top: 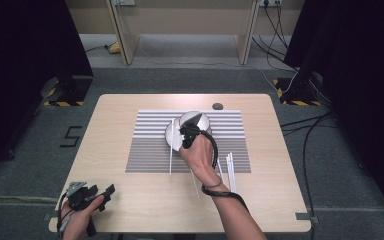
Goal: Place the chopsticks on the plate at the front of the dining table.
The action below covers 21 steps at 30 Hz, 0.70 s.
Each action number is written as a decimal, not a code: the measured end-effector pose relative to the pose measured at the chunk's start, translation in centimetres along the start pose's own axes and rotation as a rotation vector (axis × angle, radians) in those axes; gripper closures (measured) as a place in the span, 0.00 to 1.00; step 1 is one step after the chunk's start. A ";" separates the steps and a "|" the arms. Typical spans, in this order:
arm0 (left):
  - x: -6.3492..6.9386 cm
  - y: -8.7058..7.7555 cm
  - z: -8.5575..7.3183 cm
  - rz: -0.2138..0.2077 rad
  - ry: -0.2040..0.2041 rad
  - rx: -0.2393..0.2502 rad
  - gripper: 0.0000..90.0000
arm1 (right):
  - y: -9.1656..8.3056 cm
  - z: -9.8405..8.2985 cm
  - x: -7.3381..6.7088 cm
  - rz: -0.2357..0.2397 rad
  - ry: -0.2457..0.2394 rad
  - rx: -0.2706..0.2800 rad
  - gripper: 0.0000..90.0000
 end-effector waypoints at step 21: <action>0.0 0.0 0.0 -0.001 -0.001 0.000 0.29 | 0.5 0.9 -0.4 0.006 0.004 0.008 0.95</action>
Point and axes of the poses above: each handheld gripper's, and its own axes: y roughly forward along the jaws, z roughly out of its top, x roughly to its right, the point moved 10 cm from there along y, roughly forward along the jaws, and after that the axes turned 9 degrees about -y, right-handed, at the moved point
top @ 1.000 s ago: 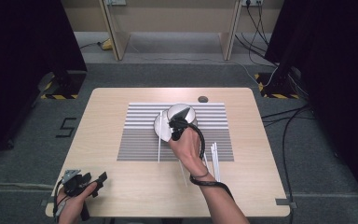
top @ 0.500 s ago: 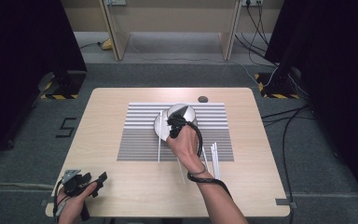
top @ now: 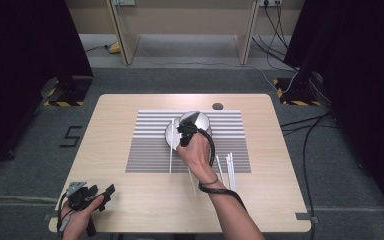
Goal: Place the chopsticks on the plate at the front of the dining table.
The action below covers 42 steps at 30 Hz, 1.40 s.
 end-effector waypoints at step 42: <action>0.0 0.0 0.0 0.000 0.002 -0.001 0.29 | 1.8 1.5 0.1 0.004 0.039 0.059 0.95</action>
Point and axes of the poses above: each handheld gripper's, and its own axes: y roughly forward along the jaws, z roughly out of its top, x roughly to its right, the point moved 10 cm from there along y, roughly forward along the jaws, and after that the axes turned 9 degrees about -y, right-handed, at the moved point
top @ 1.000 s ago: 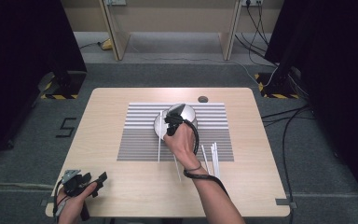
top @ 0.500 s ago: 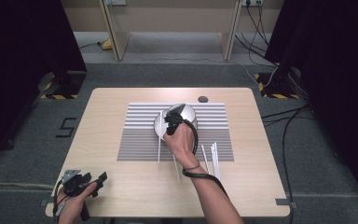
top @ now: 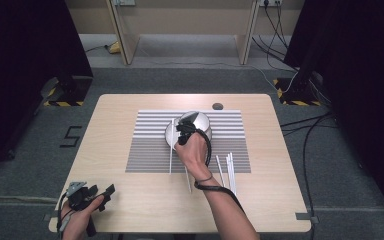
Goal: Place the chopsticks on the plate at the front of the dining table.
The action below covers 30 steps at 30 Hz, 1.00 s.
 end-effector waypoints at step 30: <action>0.0 0.0 0.0 -0.001 0.001 -0.001 0.29 | 1.2 1.0 0.3 -0.016 0.028 0.090 0.95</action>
Point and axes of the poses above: each handheld gripper's, and its own axes: y roughly forward along the jaws, z roughly out of its top, x roughly to its right, the point moved 10 cm from there along y, roughly forward along the jaws, and after that the axes turned 9 degrees about -y, right-handed, at the moved point
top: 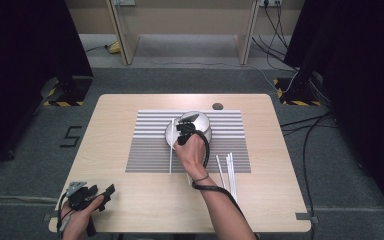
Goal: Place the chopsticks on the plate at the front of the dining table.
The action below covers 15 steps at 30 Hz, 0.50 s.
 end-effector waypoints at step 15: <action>0.0 0.0 0.0 0.000 0.000 0.000 0.29 | 0.6 0.3 0.2 -0.006 0.017 0.030 0.95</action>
Point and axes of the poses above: each handheld gripper's, and its own axes: y roughly forward along the jaws, z roughly out of its top, x roughly to its right, the point moved 10 cm from there along y, roughly forward along the jaws, and after that the axes turned 9 degrees about -y, right-handed, at the moved point
